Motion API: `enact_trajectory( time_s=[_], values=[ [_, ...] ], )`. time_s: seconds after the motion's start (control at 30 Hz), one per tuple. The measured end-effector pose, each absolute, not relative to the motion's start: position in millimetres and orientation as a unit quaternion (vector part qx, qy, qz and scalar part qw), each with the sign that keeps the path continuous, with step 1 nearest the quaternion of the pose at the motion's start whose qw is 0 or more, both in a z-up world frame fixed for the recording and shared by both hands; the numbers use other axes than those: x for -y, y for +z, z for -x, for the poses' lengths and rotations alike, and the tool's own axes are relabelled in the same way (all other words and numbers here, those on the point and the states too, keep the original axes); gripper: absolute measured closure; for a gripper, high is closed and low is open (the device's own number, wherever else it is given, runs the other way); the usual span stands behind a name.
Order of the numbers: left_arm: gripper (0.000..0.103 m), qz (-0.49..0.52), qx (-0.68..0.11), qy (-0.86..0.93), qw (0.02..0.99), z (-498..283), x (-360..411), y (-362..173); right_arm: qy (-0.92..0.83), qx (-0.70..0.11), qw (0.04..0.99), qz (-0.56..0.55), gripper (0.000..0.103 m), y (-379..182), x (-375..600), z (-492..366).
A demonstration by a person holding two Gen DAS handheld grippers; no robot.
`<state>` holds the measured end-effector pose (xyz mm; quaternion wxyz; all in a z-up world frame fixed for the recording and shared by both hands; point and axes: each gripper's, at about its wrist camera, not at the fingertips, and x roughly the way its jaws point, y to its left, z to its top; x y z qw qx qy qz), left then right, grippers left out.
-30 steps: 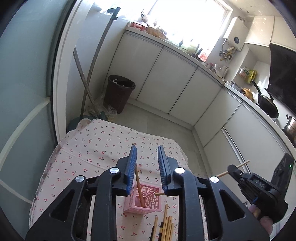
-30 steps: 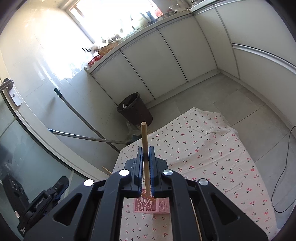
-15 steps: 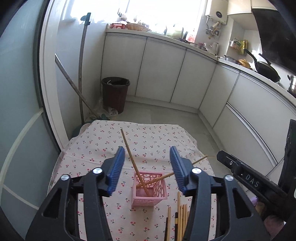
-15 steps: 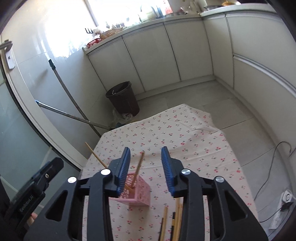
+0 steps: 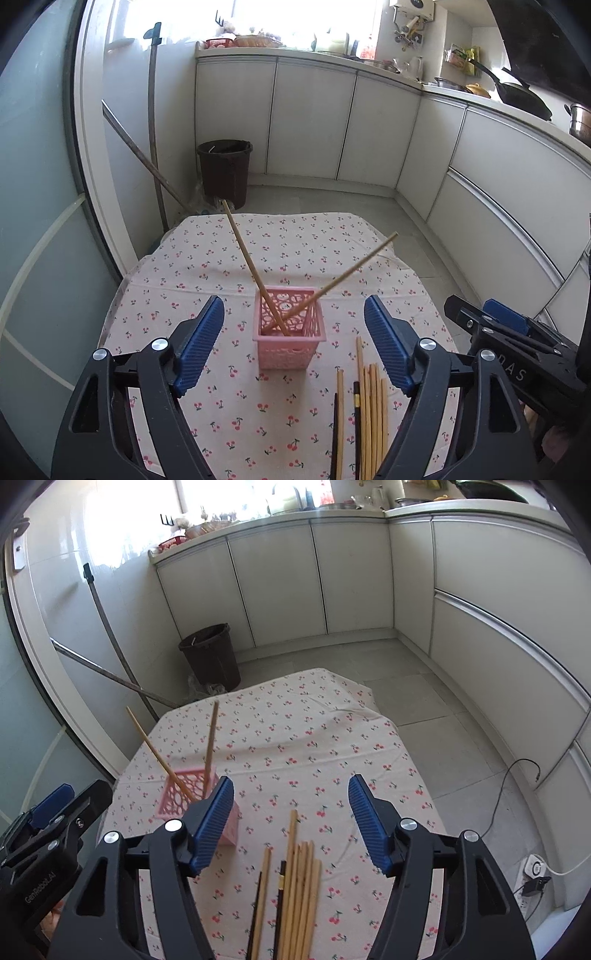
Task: Organize utensils
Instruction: 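Lower the chopsticks into the pink basket and open both grippers, then move the left gripper to the pile and grasp another wooden chopstick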
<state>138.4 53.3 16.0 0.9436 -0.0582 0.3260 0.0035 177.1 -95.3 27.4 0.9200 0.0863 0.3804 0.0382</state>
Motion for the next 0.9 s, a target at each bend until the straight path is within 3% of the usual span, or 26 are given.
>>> enact_trajectory(
  time_s=[0.37,0.63,0.9],
  values=[
    [0.020,0.038,-0.342,0.001,0.939,-125.2,-38.9,-1.6,0.009,-0.405,0.910,-0.088,0.030,4.5,112.5,-152.3],
    [0.010,0.018,-0.358,-0.009,0.934,-121.2,-28.6,-15.0,-0.005,-0.416,0.904,-0.096,0.018,-7.3,124.0,-140.7],
    [0.007,0.006,-0.383,-0.013,0.924,-126.2,-23.1,-28.4,-0.034,-0.443,0.886,-0.132,0.010,-23.5,154.7,-130.3]
  ],
)
